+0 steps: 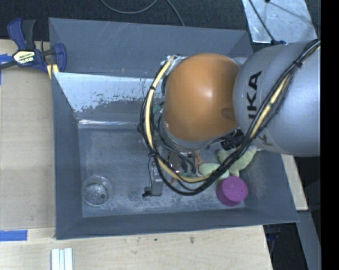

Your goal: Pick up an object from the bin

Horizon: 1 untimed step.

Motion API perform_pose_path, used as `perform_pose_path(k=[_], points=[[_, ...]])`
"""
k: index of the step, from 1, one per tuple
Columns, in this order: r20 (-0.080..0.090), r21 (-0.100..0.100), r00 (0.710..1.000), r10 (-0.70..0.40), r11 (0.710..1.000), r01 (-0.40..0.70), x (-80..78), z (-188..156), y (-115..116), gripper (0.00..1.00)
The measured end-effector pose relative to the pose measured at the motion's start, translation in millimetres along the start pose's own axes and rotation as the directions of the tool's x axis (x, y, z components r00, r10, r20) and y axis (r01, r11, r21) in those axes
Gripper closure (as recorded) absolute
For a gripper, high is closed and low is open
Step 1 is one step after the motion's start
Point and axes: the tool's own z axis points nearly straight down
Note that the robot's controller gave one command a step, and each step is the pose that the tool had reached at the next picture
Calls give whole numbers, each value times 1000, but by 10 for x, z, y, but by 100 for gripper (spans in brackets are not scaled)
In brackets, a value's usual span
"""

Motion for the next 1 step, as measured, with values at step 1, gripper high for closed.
perform_pose_path(k=[1], points=[[8, -2, 1000, 4, 1000, -3, -18, -42, -8, 0]])
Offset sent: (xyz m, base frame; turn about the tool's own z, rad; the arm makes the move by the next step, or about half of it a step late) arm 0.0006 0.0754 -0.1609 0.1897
